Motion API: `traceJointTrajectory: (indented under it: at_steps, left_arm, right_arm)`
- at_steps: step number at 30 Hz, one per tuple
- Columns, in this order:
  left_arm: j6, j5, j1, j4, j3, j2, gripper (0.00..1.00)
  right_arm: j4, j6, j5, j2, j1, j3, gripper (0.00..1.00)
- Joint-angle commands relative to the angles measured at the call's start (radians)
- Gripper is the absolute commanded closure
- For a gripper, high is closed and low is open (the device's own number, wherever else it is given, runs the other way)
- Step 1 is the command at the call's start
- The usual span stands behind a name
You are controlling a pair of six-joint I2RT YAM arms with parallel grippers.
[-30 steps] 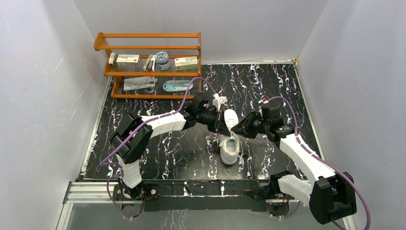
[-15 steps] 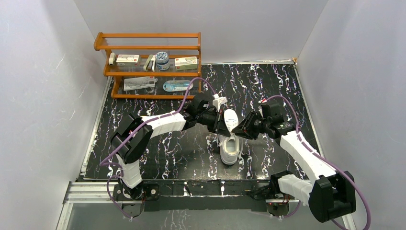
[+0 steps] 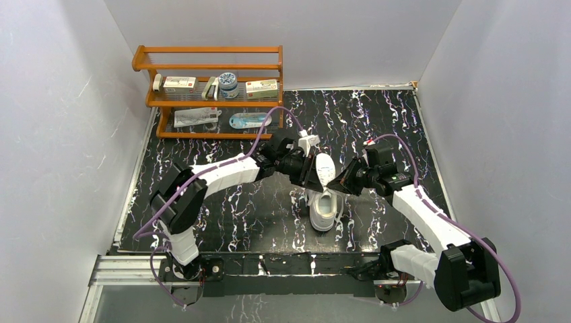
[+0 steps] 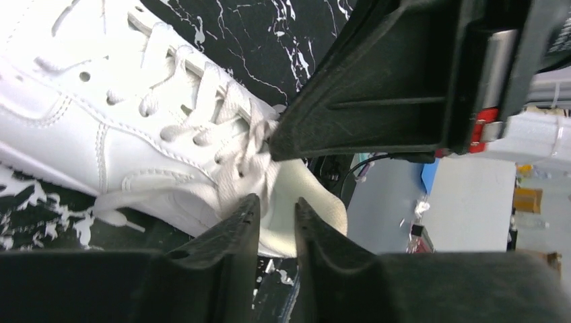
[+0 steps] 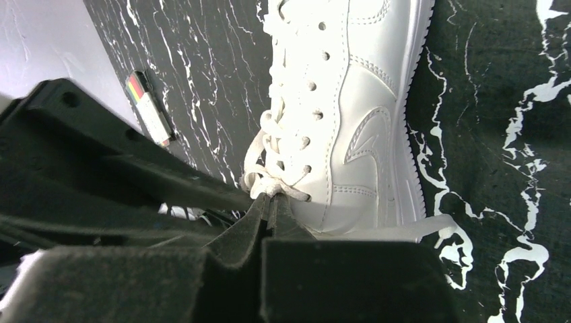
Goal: Tie the shoes
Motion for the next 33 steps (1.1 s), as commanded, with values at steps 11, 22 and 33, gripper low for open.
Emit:
traceJointTrajectory:
  at_steps: [11,22,33]
  left_arm:
    - [0.382,-0.101,0.018,-0.302,0.22,-0.046,0.64]
    - [0.483,-0.057,-0.031,-0.257,0.242,0.039,0.87]
    - [0.451,-0.055,-0.04,-0.219,0.228,0.041,0.87]
  right_arm:
    - [0.027,-0.046,0.021,-0.036,0.0,-0.011,1.0]
    - [0.022,-0.05,0.001,-0.025,0.0,0.0,1.0]
    - [0.035,-0.044,-0.011,-0.023,0.0,-0.005,1.0]
